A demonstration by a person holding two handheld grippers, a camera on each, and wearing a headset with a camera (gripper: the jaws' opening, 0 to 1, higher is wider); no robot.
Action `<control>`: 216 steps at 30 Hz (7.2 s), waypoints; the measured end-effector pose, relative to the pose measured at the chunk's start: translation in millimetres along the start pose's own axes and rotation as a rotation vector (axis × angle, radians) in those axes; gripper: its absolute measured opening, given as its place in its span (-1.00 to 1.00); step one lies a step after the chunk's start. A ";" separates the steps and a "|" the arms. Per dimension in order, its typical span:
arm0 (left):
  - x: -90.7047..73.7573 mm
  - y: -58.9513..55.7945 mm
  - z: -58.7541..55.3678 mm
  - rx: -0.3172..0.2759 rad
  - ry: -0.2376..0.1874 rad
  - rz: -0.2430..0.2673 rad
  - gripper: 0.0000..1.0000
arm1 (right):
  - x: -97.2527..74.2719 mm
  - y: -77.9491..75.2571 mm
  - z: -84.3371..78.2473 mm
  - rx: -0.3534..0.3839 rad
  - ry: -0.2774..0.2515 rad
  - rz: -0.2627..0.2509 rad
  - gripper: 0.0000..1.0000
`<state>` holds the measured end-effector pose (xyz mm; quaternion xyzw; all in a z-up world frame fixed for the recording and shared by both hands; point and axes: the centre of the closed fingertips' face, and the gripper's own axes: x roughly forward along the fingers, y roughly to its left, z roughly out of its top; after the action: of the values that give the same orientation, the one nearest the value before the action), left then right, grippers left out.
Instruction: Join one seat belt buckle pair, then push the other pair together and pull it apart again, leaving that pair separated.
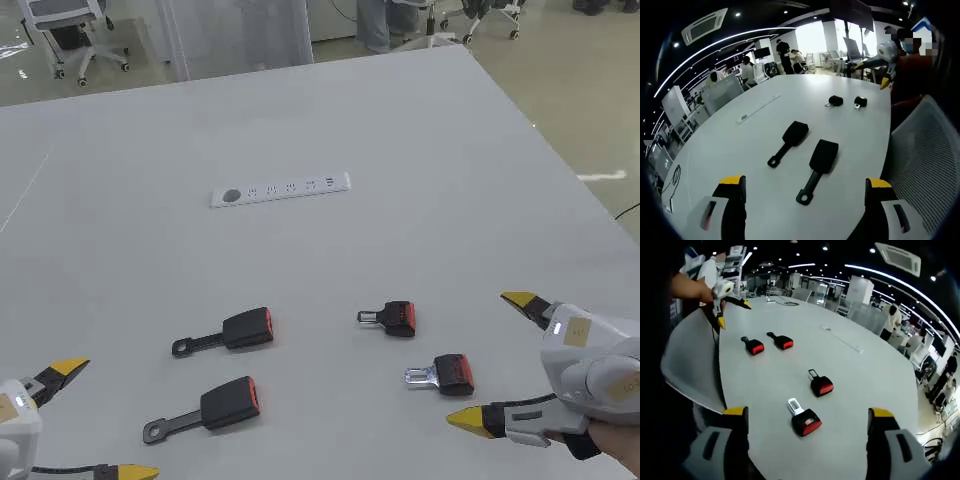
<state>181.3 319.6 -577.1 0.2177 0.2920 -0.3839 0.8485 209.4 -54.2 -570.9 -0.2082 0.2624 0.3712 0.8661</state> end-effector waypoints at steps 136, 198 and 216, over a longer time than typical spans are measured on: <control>120.7 -26.4 -11.7 0.203 0.299 -0.305 -0.04 | 65.9 7.3 -75.8 -0.296 0.330 0.365 -0.17; 128.8 -35.3 -22.0 0.435 0.383 -0.458 -0.34 | 80.5 16.2 -82.2 -0.315 0.411 0.462 -0.31; 129.7 -35.7 -22.1 0.451 0.395 -0.473 -0.34 | 104.0 47.7 -55.5 -0.303 0.337 0.476 -0.31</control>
<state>215.6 242.9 -684.5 0.3954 0.4001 -0.5745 0.5946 217.9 0.9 -685.2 -0.3260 0.3853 0.5581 0.6587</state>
